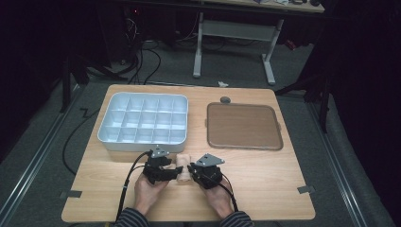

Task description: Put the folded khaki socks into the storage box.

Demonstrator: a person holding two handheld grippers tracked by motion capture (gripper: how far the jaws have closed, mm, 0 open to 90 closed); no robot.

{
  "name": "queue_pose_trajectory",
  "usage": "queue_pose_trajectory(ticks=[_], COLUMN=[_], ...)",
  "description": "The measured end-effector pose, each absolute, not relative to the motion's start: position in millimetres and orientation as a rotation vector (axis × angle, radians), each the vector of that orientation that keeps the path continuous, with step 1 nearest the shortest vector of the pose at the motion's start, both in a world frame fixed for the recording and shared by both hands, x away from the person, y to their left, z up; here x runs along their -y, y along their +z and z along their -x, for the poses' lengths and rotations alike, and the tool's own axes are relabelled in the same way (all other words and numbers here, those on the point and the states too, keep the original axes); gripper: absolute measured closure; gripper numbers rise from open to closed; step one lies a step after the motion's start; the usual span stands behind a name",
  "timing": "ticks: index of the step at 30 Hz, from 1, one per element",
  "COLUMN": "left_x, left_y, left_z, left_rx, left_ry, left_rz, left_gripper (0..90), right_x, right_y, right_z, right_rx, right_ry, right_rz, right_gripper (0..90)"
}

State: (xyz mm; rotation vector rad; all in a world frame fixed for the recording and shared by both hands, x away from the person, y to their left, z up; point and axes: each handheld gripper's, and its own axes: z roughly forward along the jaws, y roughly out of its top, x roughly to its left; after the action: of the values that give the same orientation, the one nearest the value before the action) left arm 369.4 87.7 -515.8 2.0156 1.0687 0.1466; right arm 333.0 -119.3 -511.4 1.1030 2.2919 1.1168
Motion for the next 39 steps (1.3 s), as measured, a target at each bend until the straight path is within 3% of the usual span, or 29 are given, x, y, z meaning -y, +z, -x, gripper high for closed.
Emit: queue_pose_trajectory(ticks=[6,19,39], left_x=[-84,-73,-70], left_y=[-511,-522,-525], left_z=[-374,-382,-383], left_rx=[-1.102,-1.162,-1.091], left_ry=[0.107,0.074,0.015], left_rz=[-1.975,-1.973,-2.007], left_gripper=[34.4,37.9,66.5], right_x=[140,205,260], right_y=[-508,-520,-531], right_z=[-330,-324,-327], right_rx=[-2.231,-2.078,-2.025], right_ry=[1.13,1.028,0.876], right_rz=[-1.15,-1.321,-1.458], right_gripper=[70.0,58.2,48.4])
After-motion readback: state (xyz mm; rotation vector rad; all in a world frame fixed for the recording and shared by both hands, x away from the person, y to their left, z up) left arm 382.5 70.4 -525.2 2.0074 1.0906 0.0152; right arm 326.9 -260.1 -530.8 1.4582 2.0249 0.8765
